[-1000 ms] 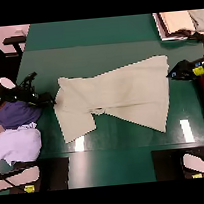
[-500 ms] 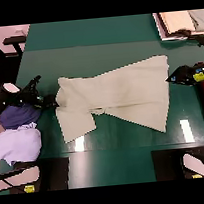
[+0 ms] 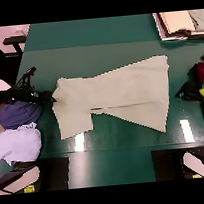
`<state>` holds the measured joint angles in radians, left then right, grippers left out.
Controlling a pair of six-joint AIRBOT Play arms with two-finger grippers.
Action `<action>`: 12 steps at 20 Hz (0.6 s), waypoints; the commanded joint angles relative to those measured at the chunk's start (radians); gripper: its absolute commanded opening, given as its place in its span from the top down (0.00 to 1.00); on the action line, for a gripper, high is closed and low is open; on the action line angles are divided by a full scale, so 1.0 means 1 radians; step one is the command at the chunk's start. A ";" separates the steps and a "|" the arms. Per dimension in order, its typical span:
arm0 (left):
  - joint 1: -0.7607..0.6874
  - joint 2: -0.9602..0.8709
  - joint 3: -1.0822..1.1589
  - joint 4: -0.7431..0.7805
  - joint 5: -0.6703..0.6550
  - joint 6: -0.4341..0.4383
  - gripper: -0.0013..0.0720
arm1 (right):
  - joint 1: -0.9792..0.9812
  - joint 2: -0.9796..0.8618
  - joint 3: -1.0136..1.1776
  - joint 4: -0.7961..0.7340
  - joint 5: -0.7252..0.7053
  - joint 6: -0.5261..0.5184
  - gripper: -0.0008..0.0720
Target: Fold the shirts.
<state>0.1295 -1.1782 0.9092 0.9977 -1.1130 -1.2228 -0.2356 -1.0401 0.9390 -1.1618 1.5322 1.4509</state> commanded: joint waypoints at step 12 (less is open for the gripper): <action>-0.001 0.079 0.003 -0.011 -0.026 0.000 0.94 | -0.108 0.068 -0.610 0.151 -0.251 0.013 0.40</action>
<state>0.1284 -1.1007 0.9112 0.9882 -1.1294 -1.2224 -0.3424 -0.9367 0.3748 -1.0481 1.3701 1.4715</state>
